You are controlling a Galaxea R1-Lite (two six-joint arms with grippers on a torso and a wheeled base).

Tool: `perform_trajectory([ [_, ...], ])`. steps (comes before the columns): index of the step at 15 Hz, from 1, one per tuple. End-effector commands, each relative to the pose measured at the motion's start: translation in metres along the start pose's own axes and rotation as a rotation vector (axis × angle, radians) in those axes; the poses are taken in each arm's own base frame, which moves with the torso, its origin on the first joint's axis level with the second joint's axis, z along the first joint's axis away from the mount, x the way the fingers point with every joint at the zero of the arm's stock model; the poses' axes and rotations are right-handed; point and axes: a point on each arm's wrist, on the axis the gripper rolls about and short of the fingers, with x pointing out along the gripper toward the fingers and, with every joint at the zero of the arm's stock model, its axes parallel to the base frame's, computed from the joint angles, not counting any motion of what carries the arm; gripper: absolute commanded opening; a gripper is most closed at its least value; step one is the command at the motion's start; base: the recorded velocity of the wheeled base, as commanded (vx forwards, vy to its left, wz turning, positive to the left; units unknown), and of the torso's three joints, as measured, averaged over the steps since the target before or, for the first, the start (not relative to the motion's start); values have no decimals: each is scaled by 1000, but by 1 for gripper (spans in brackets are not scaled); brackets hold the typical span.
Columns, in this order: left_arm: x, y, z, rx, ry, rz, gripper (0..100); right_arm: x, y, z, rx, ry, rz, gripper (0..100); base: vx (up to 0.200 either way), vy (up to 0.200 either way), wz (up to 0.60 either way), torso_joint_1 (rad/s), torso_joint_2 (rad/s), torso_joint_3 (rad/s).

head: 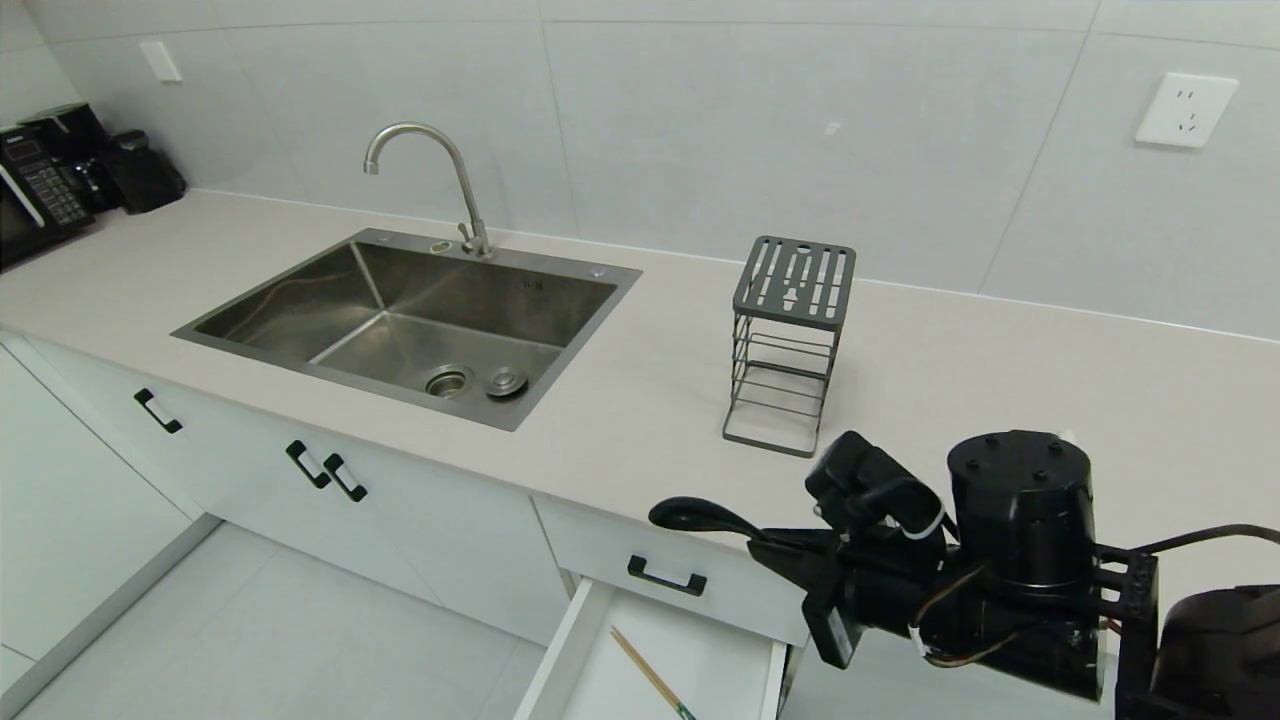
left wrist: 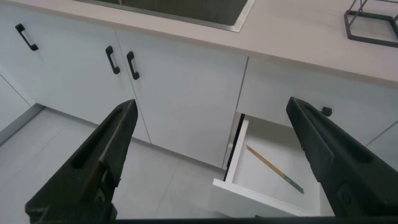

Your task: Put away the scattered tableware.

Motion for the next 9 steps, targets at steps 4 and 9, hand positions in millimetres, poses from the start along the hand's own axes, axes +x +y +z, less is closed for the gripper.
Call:
perform_trajectory([
  [4, 0, 0, 0, 0, 0, 0, 100, 4, 45, 10, 160, -13, 38, 0, 0, 0, 0, 0, 0, 0],
  [9, 0, 0, 0, 0, 0, 0, 100, 6, 56, 14, 113, -24, 76, 0, 0, 0, 0, 0, 0, 0],
])
